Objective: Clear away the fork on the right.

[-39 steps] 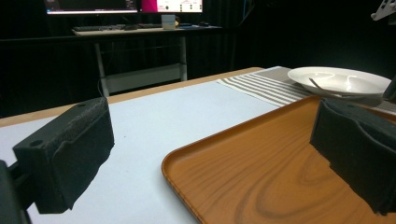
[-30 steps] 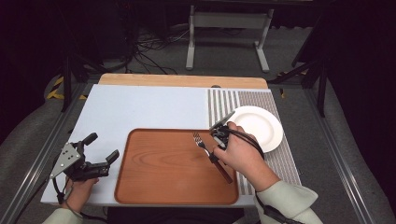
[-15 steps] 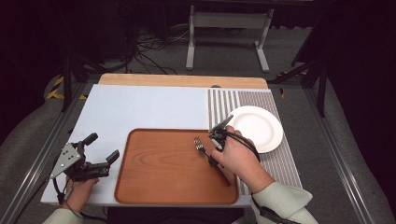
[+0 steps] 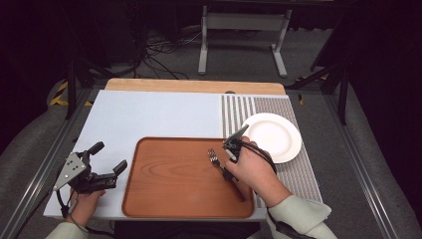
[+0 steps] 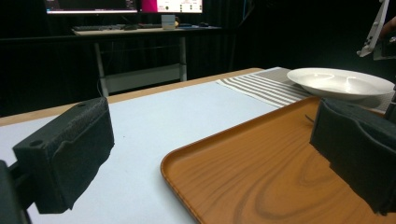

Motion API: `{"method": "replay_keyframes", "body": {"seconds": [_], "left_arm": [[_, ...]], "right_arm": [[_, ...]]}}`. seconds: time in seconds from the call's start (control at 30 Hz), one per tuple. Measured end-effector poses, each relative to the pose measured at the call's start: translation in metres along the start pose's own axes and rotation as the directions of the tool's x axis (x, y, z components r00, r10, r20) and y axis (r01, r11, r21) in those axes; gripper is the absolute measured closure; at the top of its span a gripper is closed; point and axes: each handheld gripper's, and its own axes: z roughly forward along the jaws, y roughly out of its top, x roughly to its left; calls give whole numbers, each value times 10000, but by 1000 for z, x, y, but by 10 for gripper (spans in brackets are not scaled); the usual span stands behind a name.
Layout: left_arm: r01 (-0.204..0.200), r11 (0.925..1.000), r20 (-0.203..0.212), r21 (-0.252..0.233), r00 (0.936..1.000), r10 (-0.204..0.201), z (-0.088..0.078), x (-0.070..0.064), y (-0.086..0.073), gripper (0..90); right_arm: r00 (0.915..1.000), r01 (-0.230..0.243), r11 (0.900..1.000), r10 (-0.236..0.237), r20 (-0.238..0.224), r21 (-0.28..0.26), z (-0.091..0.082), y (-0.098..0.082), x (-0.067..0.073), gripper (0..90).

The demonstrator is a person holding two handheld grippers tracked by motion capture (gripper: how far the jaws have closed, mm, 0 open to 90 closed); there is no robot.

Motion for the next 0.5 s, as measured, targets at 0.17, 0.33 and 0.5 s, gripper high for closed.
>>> {"method": "replay_keyframes", "body": {"seconds": [0.17, 0.33, 0.5], "left_arm": [[-20, 10000, 19, 6, 10000, 20, 0, 0, 0, 2], [-22, 10000, 22, 0, 10000, 22, 0, 0, 0, 2], [4, 10000, 9, 1, 10000, -4, 0, 0, 0, 2]], "right_arm": [[10000, -14, 9999, 15, -29, 125, 1, -1, 1, 775], [9998, -25, 9999, 27, -191, 118, 1, -1, 0, 730], [9994, 105, 9999, -109, -342, -131, -3, -1, -2, 658]]}}
